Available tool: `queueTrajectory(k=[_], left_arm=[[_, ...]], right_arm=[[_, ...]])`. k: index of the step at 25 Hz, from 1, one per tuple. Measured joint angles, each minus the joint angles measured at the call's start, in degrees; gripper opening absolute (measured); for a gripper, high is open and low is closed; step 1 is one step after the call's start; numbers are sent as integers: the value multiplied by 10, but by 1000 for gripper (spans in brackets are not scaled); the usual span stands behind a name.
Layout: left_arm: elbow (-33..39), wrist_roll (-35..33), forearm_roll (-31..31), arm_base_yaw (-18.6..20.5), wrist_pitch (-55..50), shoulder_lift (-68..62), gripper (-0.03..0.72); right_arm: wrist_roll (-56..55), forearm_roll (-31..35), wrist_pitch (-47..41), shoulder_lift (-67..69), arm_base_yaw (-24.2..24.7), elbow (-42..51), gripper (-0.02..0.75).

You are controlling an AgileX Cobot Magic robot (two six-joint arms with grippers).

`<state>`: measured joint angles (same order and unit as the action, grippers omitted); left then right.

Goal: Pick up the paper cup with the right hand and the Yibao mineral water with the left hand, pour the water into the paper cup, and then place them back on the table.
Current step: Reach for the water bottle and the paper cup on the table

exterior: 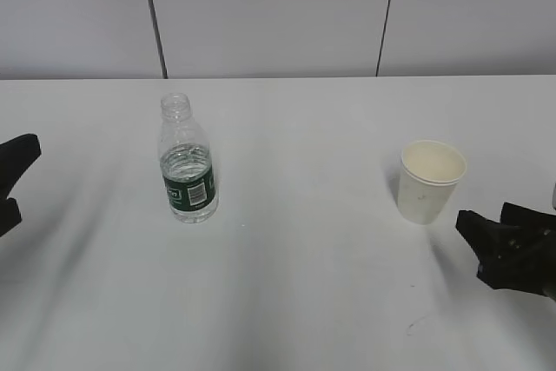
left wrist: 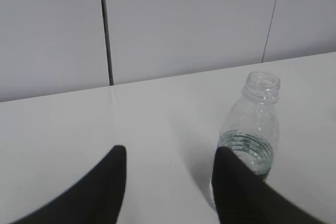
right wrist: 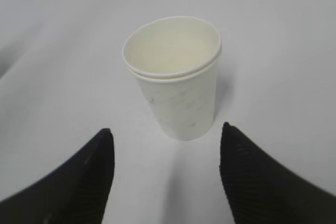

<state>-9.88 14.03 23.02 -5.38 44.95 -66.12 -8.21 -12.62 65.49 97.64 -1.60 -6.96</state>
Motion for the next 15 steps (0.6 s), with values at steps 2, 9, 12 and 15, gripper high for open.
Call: queueTrajectory(k=[2, 9, 12, 15], left_arm=[[0, 0, 0, 0, 0, 0, 342], [0, 0, 0, 0, 0, 0, 342], [0, 0, 0, 0, 10, -6, 342], [0, 0, 2, 0, 27, -16, 342]], right_arm=[[0, 0, 0, 0, 0, 0, 509], [6, 0, 0, 0, 0, -1, 636], [25, 0, 0, 0, 0, -6, 643], [37, 0, 2, 6, 0, -22, 645]])
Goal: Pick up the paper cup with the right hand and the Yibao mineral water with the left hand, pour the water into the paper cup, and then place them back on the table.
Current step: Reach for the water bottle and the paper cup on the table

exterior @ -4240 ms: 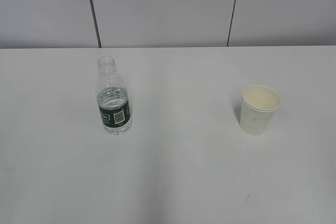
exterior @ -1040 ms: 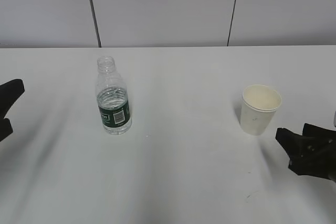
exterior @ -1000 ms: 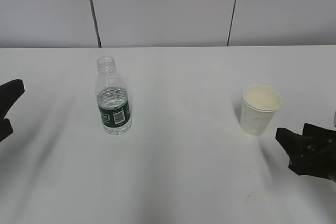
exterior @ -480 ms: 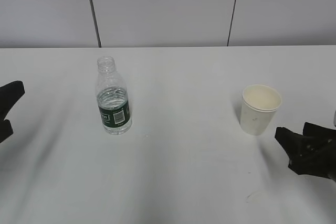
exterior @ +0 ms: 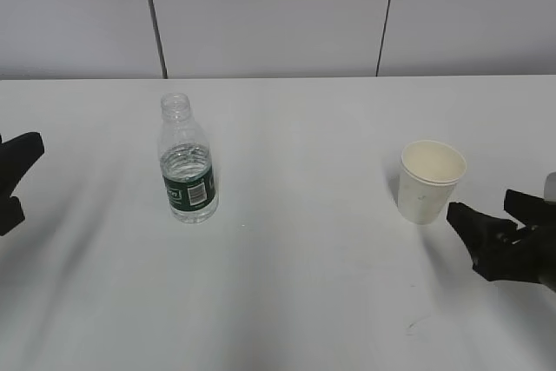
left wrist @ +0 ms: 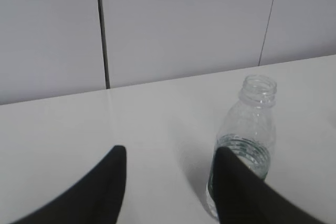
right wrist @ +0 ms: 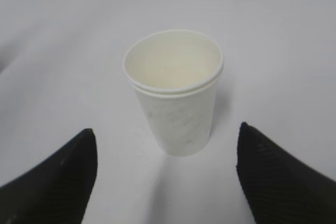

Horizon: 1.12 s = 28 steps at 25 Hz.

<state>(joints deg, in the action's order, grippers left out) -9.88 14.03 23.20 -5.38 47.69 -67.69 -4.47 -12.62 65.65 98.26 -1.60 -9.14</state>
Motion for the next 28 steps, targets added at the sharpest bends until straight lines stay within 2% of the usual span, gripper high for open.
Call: queueTrajectory(k=[17, 28], left_arm=[[0, -2, 2, 0, 61, -53, 342], [0, -2, 2, 0, 81, -53, 342]], right_arm=[[5, 11, 1, 108, 0, -78, 646], [5, -13, 1, 192, 0, -162, 646]])
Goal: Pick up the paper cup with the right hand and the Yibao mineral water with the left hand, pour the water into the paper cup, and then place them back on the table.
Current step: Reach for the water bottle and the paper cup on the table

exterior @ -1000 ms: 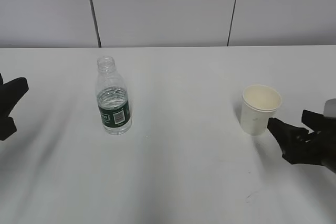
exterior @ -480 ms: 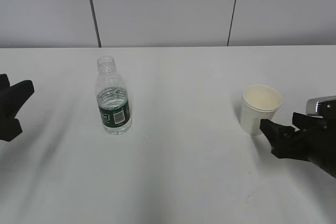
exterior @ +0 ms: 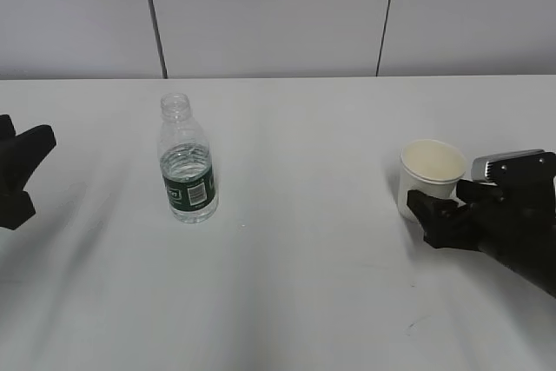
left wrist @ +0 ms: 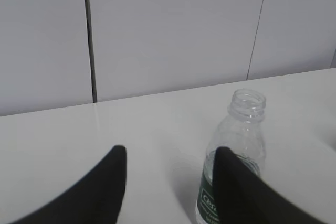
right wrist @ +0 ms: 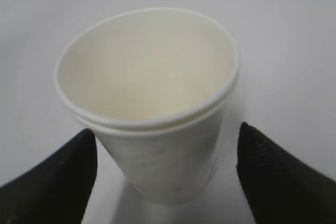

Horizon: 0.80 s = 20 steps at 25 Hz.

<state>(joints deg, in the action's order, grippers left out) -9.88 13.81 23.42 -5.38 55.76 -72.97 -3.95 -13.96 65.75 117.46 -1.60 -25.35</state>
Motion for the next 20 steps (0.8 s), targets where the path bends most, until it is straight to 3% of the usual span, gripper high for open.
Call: queueTrajectory(k=[14, 20], left_arm=[[0, 0, 1, 0, 1, 0, 342], [0, 0, 1, 0, -12, 0, 342]], right_arm=[[0, -38, 0, 55, 0, -75, 645], [0, -50, 0, 59, 0, -78, 600]])
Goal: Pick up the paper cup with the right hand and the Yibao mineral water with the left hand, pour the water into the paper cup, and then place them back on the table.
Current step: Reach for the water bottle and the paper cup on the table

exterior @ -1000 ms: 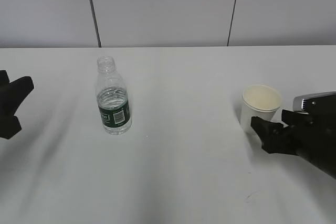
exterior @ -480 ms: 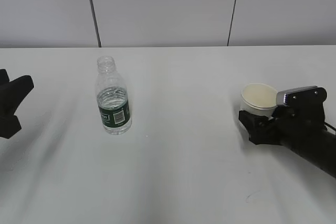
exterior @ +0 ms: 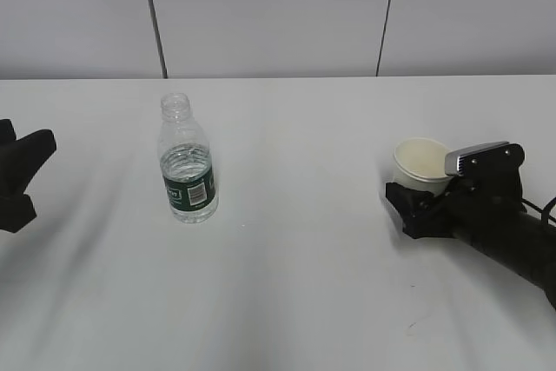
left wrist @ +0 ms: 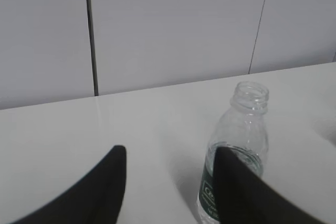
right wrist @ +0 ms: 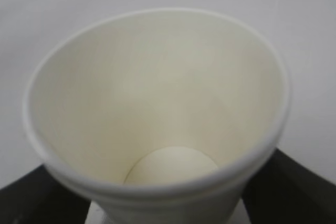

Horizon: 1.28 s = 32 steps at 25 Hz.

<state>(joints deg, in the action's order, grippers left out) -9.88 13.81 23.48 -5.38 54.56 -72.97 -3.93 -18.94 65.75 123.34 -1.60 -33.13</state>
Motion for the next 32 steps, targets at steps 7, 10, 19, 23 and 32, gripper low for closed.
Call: queueTrajectory(k=[7, 10, 19, 23, 32], left_arm=[[0, 0, 6, 0, -1, -2, 342], [0, 0, 15, 0, 4, -22, 344], [-2, 2, 62, 0, 105, -162, 563], [-16, 2, 81, 0, 105, -229, 599], [-92, 2, 128, 0, 106, -306, 598]], right_arm=[[0, 0, 1, 1, 0, 0, 554], [0, -5, 1, 1, 0, 0, 552], [0, -39, 3, 1, 0, 0, 552], [0, -40, 3, 1, 0, 0, 551], [0, -41, 3, 1, 0, 0, 552]])
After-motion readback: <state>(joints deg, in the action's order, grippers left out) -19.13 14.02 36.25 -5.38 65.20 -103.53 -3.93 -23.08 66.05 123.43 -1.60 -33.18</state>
